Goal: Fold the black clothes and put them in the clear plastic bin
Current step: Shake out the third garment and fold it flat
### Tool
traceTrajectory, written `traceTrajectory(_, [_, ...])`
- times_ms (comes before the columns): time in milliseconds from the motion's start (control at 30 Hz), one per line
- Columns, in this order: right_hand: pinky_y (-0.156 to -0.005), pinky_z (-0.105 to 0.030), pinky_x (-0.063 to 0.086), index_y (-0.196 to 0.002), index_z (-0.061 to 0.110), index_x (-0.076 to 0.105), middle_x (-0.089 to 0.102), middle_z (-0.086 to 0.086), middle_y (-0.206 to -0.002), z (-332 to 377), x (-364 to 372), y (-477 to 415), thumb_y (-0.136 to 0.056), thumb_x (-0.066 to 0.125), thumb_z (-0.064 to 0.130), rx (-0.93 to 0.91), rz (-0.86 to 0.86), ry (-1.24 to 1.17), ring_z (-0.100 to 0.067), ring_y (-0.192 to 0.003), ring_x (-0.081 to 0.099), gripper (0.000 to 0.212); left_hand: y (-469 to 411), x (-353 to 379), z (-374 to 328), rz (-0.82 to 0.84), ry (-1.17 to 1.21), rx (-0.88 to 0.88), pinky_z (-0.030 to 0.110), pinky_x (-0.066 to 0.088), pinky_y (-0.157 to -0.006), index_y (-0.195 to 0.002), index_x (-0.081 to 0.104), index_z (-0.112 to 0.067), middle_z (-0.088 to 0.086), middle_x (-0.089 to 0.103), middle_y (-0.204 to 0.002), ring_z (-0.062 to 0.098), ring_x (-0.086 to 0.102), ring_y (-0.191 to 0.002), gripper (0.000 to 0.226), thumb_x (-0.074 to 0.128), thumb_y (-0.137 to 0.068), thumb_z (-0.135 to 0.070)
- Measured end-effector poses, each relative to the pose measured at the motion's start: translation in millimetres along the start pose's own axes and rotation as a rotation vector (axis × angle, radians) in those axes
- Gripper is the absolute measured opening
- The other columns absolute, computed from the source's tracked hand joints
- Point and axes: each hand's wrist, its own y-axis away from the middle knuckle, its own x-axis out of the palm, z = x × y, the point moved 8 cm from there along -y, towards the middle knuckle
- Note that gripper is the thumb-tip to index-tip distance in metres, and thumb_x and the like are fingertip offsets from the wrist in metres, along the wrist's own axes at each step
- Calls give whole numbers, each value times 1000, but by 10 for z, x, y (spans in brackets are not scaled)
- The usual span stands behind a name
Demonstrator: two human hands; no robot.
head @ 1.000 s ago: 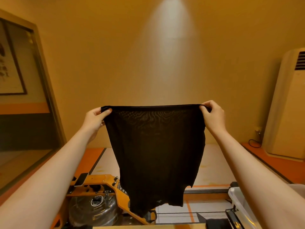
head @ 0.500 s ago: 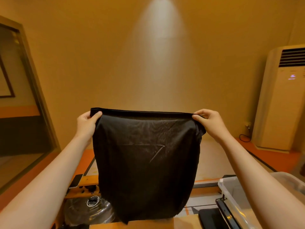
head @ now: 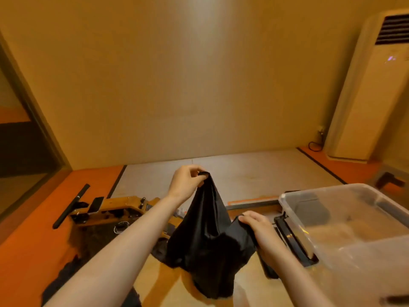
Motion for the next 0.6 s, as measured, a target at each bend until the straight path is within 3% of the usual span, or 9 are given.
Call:
traceTrajectory(67, [-73,-33,46,-96,-12,60,62,-23,-95,-455,-26,129,-96,54,14,136,-46,-84,-28,-90,61,27,174,518,157,158,5,-27,18,48,-65,-87,71,-17,-3,70,-80,10,66,-76,16,62,-90,-4])
traceTrajectory(200, [-68,-31,50,-102,-6,65,67,-20,-99,-1079,-87,431,-96,54,13,319,-165,-240,-26,-90,64,23,686,1435,513,481,-74,-63,25,46,-91,-111,69,-17,-1,67,-110,11,60,-104,20,63,-92,-12])
traceTrajectory(300, [-71,-35,51,-101,4,67,68,-17,-99,-1441,-100,607,-95,55,14,417,-237,-318,-29,-94,64,17,1162,1819,799,644,-42,-126,23,43,-97,-142,43,-25,-1,56,-131,8,53,-115,55,66,-92,-21])
traceTrajectory(367, [-80,-40,53,-103,7,67,69,-16,-100,-1633,-86,686,-95,54,15,463,-251,-312,-30,-97,64,17,1462,1799,920,575,-64,-108,19,39,-99,-143,37,-32,-10,50,-133,2,46,-120,61,67,-90,-31])
traceTrajectory(467, [-93,-47,52,-105,8,68,69,-17,-103,-1839,0,784,-95,53,17,519,-220,-284,-31,-100,64,20,1948,1565,990,383,-166,-18,8,33,-94,-123,47,-38,-25,45,-121,-10,39,-115,49,69,-81,-49])
traceTrajectory(600, [-91,-47,53,-110,5,63,67,-21,-109,-2035,302,974,-98,49,14,619,-137,-394,-33,-101,64,21,2539,1644,1135,458,-321,94,10,29,-90,-115,46,-33,-22,39,-117,-3,33,-111,53,64,-72,-59])
